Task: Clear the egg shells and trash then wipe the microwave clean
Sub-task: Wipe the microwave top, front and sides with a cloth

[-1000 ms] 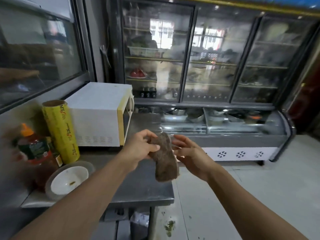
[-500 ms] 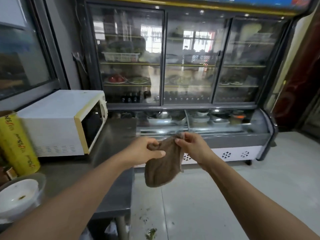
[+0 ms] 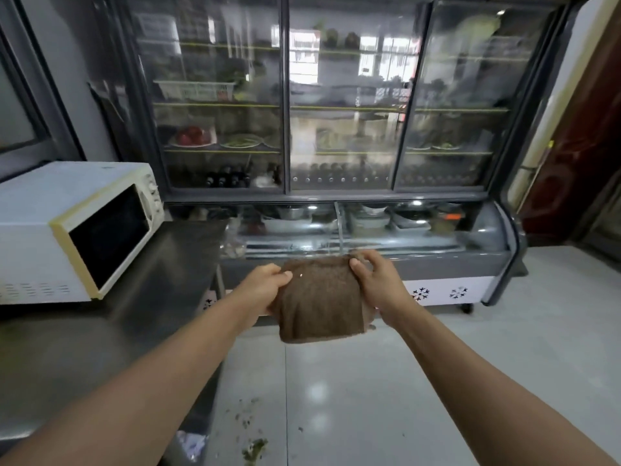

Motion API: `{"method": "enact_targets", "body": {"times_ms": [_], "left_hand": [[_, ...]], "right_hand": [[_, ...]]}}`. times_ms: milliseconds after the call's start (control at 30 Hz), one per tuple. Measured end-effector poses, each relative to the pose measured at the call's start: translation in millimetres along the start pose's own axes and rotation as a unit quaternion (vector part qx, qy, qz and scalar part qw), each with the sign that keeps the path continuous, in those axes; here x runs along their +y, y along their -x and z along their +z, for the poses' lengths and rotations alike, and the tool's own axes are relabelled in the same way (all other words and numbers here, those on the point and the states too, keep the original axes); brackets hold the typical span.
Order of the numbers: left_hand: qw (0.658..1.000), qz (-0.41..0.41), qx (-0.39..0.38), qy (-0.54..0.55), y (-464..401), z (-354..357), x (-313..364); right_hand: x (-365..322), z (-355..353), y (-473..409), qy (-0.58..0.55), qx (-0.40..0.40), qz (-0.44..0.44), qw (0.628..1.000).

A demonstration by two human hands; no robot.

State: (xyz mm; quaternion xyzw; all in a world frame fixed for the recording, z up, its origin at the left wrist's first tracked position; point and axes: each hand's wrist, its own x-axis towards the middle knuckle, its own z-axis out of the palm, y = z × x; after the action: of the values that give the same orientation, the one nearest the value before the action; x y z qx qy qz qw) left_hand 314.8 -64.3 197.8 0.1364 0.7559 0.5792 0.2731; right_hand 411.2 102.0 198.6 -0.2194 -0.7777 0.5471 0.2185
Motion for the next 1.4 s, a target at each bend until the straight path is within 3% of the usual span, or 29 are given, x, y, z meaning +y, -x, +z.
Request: {"method": "enact_targets", "body": {"times_ms": [100, 200, 267, 400, 533, 700, 900, 1167, 1267, 1400], "left_hand": [[0.997, -0.032, 0.042, 0.052, -25.5, 17.6, 1.9], [0.99, -0.063, 0.029, 0.122, -55.8, 20.1, 7.2], [0.989, -0.063, -0.033, 0.132, -82.5, 15.5, 11.1], [0.993, 0.01, -0.112, -0.034, -146.7, 11.8, 18.3], [0.986, 0.051, -0.041, -0.152, -203.6, 18.6, 29.8], [0.979, 0.054, 0.016, -0.197, -267.2, 5.9, 40.7], [0.996, 0.02, -0.007, -0.09, -312.7, -20.1, 45.6], [0.993, -0.042, 0.108, -0.013, -369.0, -20.2, 40.7], [0.986, -0.068, 0.154, 0.02, -395.8, -14.5, 42.7], [0.97, -0.108, 0.207, 0.07, -429.5, -0.8, 43.0]], "right_hand": [[12.0, -11.1, -20.5, -0.138, -0.061, 0.134, 0.979], [21.6, -28.0, -47.0, -0.199, -0.167, 0.165, 0.951], [27.8, -34.0, -69.3, -0.163, -0.209, 0.146, 0.953], [34.5, -31.4, -128.9, 0.0, -0.165, 0.115, 0.98], [44.3, -25.3, -200.8, 0.078, -0.152, 0.1, 0.98], [61.2, -7.7, -275.9, 0.176, -0.162, 0.044, 0.97], [70.9, 13.6, -339.4, 0.064, -0.187, 0.056, 0.979], [93.4, 54.2, -430.8, 0.016, -0.209, 0.028, 0.977], [103.0, 56.9, -477.2, -0.016, -0.27, 0.053, 0.961], [114.2, 53.8, -535.5, -0.025, -0.4, 0.098, 0.911]]}}
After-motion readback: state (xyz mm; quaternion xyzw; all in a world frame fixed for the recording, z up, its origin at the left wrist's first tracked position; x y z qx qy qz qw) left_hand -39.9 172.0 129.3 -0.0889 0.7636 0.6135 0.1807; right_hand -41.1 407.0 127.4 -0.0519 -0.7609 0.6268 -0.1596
